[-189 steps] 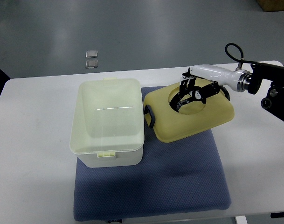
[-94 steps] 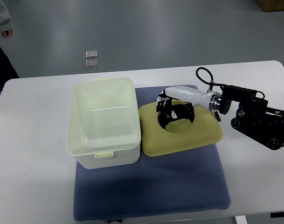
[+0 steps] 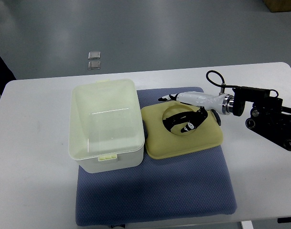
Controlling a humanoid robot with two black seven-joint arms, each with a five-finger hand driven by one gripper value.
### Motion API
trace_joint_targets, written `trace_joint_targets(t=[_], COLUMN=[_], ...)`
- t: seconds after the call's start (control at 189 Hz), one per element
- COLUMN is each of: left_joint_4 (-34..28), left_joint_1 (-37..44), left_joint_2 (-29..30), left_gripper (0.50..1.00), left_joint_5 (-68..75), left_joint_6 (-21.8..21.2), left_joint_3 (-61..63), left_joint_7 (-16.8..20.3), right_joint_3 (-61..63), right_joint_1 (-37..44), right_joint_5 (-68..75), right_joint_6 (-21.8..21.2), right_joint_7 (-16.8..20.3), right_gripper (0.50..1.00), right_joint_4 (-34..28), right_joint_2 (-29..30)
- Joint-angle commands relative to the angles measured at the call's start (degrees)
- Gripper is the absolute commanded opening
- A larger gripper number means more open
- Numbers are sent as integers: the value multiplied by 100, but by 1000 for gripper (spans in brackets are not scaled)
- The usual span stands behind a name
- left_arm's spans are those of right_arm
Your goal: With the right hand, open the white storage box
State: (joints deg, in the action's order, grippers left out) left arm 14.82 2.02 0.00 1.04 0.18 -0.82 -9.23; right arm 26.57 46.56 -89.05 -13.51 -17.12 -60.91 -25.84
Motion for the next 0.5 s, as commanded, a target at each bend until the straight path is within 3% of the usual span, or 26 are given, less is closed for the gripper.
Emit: trace_joint_targets(t=[0.0,0.127,0.27,0.392,0.492], left_joint_4=[-5,3,12,21,12], left_joint_1=[0,0,0,0,0], left_joint_2=[0,0,0,0,0], left_gripper=[1000,1000,1000,1000,1000], left_joint_5=[-7,-7,2,2,2], left_joint_6=[0,0,0,0,0], left_joint_3=[-6,-6,3,3,-6], left_joint_7=[0,0,0,0,0], right_joint_3=[24,226,1184,1949,2467], right_joint_1=[196,460,548,539,548], right_joint_5=[46,152,1356,2999,4974], right_joint_6=[-179,-240,-117,-20,173], right_joint_7=[-2,-2,77,649,1325], right_gripper=[934,932,932,932,932], right_joint_4=[-220,-185,167,554,1300], right_joint_2=[-351,-615,-290,396,922])
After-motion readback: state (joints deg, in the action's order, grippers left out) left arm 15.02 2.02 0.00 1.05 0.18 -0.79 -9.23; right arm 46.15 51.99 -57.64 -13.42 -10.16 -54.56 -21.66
